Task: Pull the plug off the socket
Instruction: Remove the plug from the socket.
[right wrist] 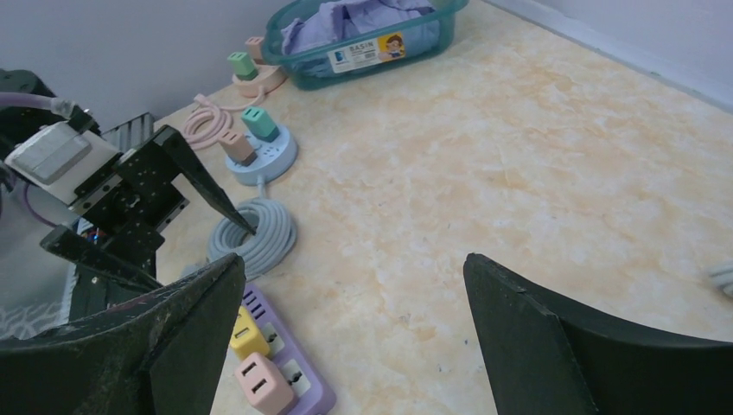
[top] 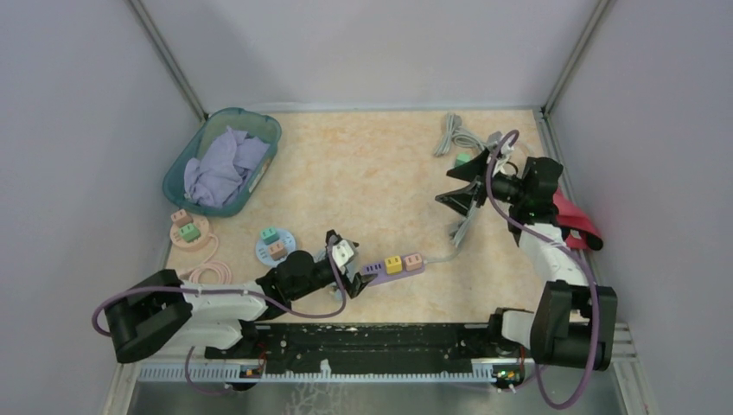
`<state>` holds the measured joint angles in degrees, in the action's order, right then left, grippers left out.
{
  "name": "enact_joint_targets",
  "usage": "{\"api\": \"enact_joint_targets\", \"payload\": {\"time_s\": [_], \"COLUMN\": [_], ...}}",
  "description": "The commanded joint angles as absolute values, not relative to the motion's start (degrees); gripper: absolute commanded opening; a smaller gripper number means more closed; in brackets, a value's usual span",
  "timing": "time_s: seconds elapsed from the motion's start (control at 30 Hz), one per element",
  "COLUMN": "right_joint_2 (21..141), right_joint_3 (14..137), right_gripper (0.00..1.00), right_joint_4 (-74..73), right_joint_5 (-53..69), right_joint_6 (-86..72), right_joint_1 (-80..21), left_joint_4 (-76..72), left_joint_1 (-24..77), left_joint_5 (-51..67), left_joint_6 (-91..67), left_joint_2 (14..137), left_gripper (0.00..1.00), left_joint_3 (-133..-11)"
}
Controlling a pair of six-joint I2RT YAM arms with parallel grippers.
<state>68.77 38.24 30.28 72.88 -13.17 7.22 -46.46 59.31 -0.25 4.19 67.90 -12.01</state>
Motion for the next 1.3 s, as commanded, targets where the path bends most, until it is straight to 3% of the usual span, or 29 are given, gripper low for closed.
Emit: {"api": "enact_joint_targets", "payload": {"time_s": [0.0,0.23,0.43,0.73,0.97,1.27], "right_joint_2": [68.5,67.2,69.2,73.5,79.1,81.5], "right_joint_3": [38.1,37.7,45.9,45.7,48.1,48.8], "right_gripper": [0.96,0.95,0.99,0.98,0.8,0.63], "right_joint_4": [30.1,14.5,-17.0,-25.3,-27.3,-27.6], "right_joint_5": [75.8,77.9,70.1,62.3,54.4,49.3], "right_joint_6": [-6.4,17.3,46.4,62.5,63.2,63.5], "right_joint_1": [3.7,-4.2,-14.2,-26.2,-32.3,-35.4], "left_joint_4": [-52.2,-54.7,-56.1,-59.8,-60.7,-60.0], "left_joint_1": [58.8,58.7,58.7,58.7,58.5,58.1], "left_joint_5": [1.0,3.5,6.6,5.7,4.9,7.5], "left_joint_6": [3.6,4.3,6.1,11.5,15.8,15.2], "left_joint_2": [70.6,74.5,79.4,84.7,87.1,91.0], "left_gripper": [1.0,1.0,1.0,1.0,0.99,0.87], "left_joint_3": [-10.6,-10.5,-11.3,-11.4,-12.0,-14.5]}}
